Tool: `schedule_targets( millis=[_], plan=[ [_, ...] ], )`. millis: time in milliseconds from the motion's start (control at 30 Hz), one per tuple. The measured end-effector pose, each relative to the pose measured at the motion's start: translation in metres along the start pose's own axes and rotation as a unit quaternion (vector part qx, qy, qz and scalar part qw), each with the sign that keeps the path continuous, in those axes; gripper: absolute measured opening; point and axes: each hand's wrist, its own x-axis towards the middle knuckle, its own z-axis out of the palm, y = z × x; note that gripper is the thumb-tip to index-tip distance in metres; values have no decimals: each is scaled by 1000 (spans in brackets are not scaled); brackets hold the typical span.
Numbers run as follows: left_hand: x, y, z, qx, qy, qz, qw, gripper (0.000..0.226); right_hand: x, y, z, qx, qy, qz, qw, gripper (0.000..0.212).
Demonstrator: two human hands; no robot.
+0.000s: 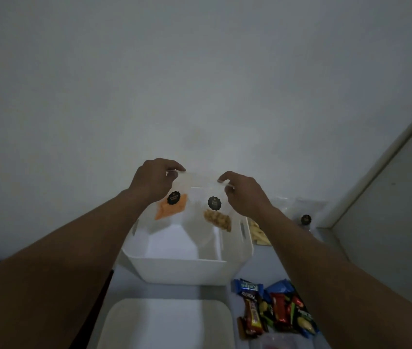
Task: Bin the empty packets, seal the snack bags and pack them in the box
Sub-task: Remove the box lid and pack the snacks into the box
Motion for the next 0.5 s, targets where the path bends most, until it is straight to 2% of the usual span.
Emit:
schedule_targets(
  millis=[133,333,500],
  plan=[
    [0,-17,22,3,-9,-11,1000,25,9,17,35,-42,-44,20,998,25],
    [0,-45,59,-9,-38,-11,999,24,19,41,81,-94,-88,26,991,25],
    [0,-59,83,-29,-64,-32,997,22,27,52,98,-201,-95,0,975,27]
  ],
)
